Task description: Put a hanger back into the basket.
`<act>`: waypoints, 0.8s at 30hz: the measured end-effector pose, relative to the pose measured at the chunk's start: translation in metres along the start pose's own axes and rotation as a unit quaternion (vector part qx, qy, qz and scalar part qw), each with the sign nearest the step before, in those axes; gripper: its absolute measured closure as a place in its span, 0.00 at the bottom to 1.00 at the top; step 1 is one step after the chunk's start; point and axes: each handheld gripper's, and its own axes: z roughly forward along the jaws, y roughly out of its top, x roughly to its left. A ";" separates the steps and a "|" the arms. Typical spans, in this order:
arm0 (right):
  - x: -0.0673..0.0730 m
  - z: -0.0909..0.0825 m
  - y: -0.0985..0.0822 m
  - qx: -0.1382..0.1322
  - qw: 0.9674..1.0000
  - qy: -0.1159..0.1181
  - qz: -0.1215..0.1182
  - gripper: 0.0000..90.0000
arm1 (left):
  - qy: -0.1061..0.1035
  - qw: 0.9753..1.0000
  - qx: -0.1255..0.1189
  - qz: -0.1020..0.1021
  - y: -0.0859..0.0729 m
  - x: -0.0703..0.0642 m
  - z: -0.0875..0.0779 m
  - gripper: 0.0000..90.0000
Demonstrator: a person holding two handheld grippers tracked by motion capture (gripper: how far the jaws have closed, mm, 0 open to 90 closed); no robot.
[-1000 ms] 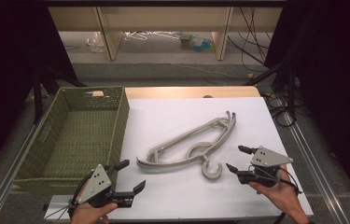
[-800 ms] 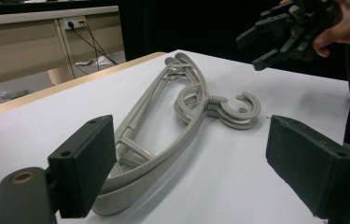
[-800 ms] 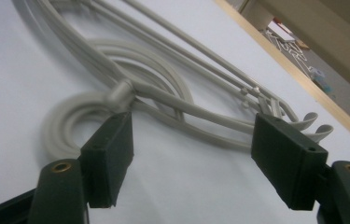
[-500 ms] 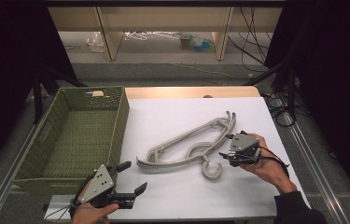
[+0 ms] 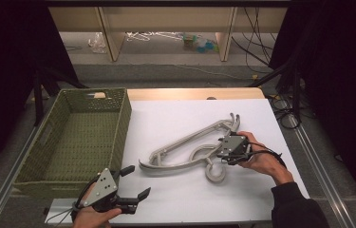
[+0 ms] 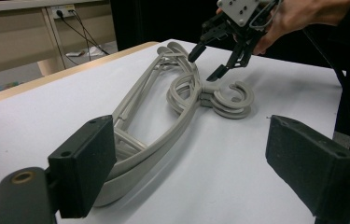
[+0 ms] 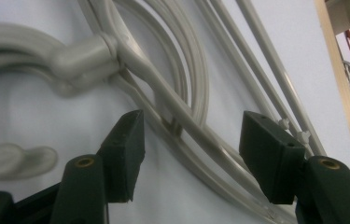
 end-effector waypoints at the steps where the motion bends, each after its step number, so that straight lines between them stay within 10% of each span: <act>1: -0.003 0.002 -0.001 0.000 1.000 0.005 -0.001 0.48 | 0.000 1.000 0.001 -0.001 0.000 0.000 0.000 0.18; 11: -0.004 0.013 -0.006 0.013 1.000 -0.002 -0.022 0.65 | -0.005 1.000 0.009 -0.004 -0.001 0.000 0.001 0.18; 24: 0.003 0.001 -0.003 0.028 0.991 0.002 -0.129 0.81 | -0.008 1.000 0.009 -0.010 -0.001 -0.001 0.003 0.18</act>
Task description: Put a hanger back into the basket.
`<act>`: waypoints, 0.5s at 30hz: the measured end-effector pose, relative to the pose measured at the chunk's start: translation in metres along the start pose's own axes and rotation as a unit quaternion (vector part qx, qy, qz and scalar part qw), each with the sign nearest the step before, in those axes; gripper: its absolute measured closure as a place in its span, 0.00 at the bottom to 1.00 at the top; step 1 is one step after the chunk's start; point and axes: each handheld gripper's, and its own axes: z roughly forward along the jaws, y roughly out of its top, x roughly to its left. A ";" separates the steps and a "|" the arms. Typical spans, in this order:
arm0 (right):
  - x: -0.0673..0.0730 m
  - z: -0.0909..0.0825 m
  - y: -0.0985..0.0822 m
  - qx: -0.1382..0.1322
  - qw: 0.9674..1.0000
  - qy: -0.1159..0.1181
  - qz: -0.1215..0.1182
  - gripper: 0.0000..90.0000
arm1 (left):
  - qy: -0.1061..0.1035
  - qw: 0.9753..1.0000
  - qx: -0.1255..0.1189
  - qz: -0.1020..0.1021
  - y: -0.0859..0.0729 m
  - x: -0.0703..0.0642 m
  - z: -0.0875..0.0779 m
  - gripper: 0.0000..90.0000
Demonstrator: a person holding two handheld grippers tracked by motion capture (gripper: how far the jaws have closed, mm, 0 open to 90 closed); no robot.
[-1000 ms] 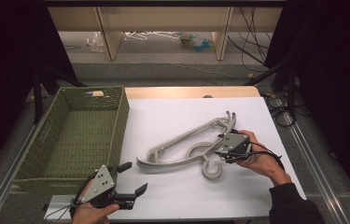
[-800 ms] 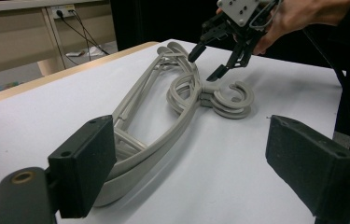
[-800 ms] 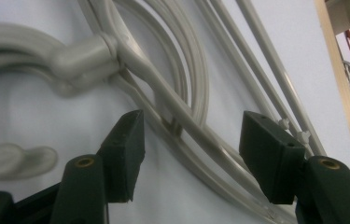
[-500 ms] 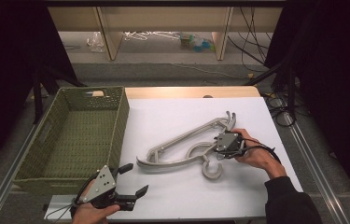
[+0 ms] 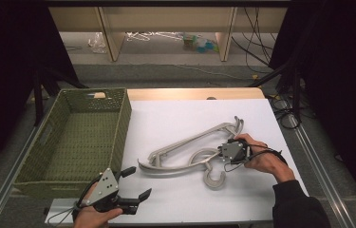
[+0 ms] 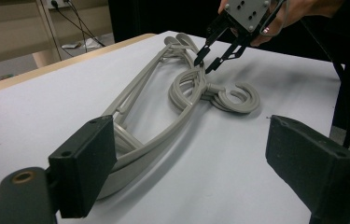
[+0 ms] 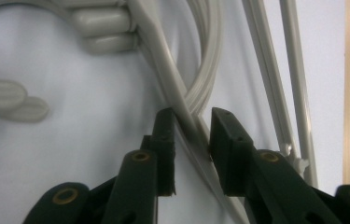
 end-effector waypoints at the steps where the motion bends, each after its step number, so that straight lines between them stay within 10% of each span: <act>1: 0.000 0.000 0.000 0.000 1.000 0.000 0.000 0.81 | 0.002 1.000 0.001 -0.002 0.000 0.000 0.000 0.18; 15: -0.006 -0.019 0.022 -0.005 0.996 0.035 -0.082 0.89 | -0.005 1.000 -0.005 -0.009 0.005 -0.001 0.006 0.18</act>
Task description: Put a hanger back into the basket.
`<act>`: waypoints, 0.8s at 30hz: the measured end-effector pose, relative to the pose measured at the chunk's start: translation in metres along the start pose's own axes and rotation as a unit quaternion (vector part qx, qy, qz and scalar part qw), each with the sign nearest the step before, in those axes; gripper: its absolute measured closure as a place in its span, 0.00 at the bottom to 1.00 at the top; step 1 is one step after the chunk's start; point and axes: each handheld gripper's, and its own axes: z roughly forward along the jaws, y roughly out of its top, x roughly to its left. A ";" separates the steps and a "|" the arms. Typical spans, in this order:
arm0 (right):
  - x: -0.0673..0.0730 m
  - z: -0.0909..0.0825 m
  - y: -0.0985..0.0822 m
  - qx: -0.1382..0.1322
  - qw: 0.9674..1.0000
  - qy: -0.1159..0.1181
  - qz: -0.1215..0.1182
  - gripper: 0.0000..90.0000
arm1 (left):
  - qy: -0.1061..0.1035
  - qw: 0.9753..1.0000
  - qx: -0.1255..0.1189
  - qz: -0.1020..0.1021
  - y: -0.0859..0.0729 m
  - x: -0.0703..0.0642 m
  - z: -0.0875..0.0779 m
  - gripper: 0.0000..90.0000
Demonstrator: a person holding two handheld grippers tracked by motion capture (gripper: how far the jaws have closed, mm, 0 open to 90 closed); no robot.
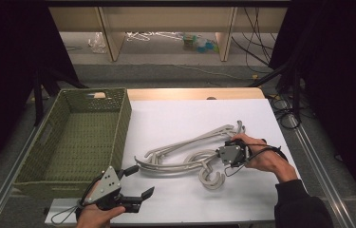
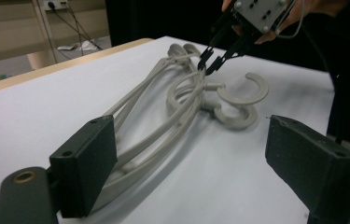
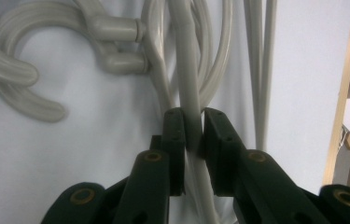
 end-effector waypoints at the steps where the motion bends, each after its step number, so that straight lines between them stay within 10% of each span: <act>1: 0.000 0.000 0.000 0.000 1.000 0.000 0.000 0.89 | 0.002 1.000 -0.005 -0.002 0.001 -0.001 0.003 0.18; 9: -0.007 -0.011 0.008 -0.014 0.999 -0.005 -0.028 0.90 | 0.041 0.996 0.050 0.065 0.018 0.004 0.058 0.28; 15: -0.009 -0.018 0.011 -0.017 0.999 -0.015 -0.029 0.90 | 0.035 0.985 0.114 0.123 0.025 0.009 0.104 0.40; 24: -0.009 -0.023 0.011 -0.021 0.999 -0.016 -0.024 0.90 | 0.011 0.971 0.159 0.180 0.023 0.008 0.131 0.49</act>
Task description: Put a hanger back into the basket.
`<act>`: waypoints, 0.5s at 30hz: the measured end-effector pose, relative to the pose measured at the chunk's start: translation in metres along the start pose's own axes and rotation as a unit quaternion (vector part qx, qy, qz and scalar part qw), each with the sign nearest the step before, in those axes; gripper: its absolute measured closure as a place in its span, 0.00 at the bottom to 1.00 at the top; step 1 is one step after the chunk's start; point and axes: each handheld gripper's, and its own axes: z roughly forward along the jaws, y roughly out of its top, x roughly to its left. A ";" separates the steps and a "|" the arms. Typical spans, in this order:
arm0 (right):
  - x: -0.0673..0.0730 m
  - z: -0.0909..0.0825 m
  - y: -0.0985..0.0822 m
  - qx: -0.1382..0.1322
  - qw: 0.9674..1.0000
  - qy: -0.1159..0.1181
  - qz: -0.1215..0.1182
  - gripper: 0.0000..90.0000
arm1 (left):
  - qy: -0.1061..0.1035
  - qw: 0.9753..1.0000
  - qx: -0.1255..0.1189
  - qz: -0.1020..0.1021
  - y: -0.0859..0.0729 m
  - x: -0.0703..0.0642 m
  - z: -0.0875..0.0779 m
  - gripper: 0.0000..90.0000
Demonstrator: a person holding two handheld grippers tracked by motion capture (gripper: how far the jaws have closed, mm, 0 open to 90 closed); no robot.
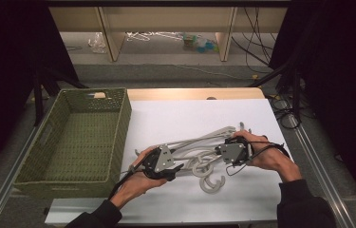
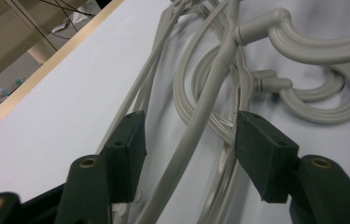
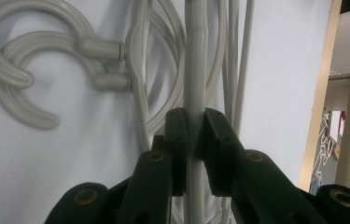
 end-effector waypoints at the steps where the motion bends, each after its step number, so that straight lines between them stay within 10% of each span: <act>1: -0.001 0.000 0.000 -0.002 1.000 0.001 -0.004 0.90 | 0.000 1.000 0.002 0.003 0.000 0.000 0.002 0.50; 15: 0.000 0.000 0.005 -0.009 1.000 0.008 -0.001 0.90 | -0.007 0.997 0.022 0.078 0.008 -0.001 0.020 0.76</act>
